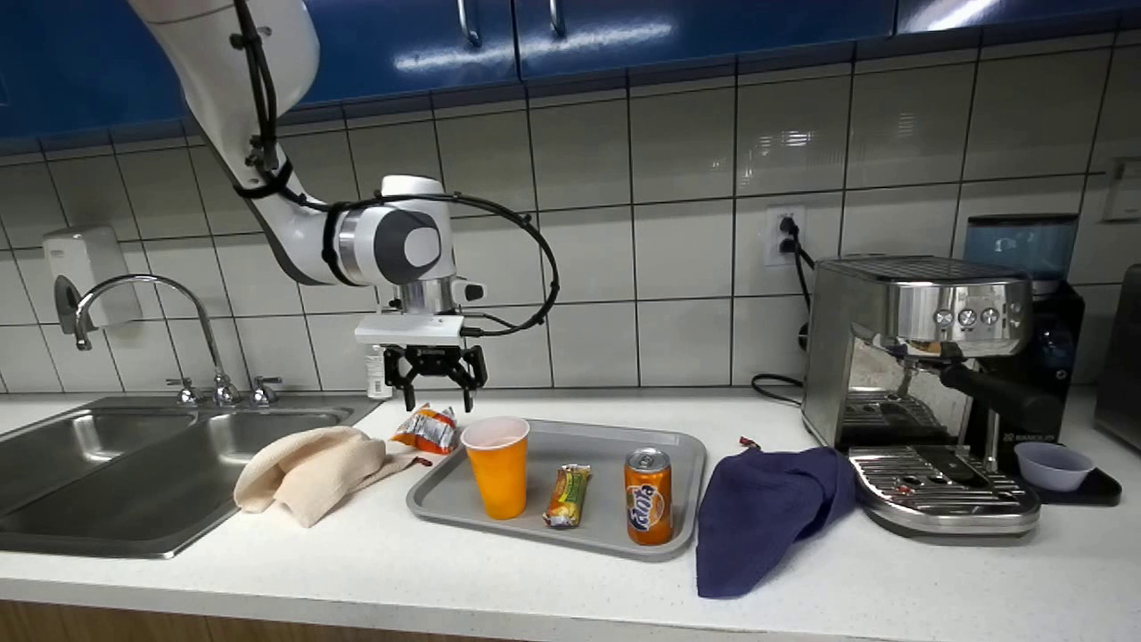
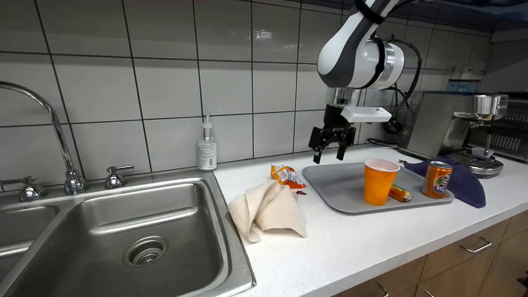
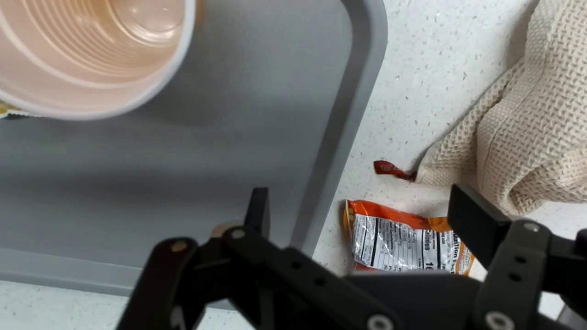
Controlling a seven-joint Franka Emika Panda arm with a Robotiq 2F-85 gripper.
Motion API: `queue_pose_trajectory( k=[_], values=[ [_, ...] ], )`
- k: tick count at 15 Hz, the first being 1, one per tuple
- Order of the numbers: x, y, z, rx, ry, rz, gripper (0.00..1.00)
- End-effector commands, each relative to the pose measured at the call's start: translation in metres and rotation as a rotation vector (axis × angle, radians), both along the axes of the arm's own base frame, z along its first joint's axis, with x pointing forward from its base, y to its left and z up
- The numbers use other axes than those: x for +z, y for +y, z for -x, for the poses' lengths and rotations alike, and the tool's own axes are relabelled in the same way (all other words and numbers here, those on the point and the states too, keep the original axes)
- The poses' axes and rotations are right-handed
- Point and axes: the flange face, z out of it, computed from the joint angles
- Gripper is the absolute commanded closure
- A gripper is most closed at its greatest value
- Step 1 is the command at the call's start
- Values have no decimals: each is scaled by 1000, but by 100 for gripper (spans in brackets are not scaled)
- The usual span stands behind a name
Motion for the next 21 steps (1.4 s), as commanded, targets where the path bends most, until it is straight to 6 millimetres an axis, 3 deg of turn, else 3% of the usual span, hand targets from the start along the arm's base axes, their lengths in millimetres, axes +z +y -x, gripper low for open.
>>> queue_pose_trajectory(
  k=[1,8,21],
  values=[
    [0,10,-19,-33,-27,26,0],
    [-7,27,-39,-124,-54,59,0],
    [-27,58,-58,-478,-75,116,0]
  ],
)
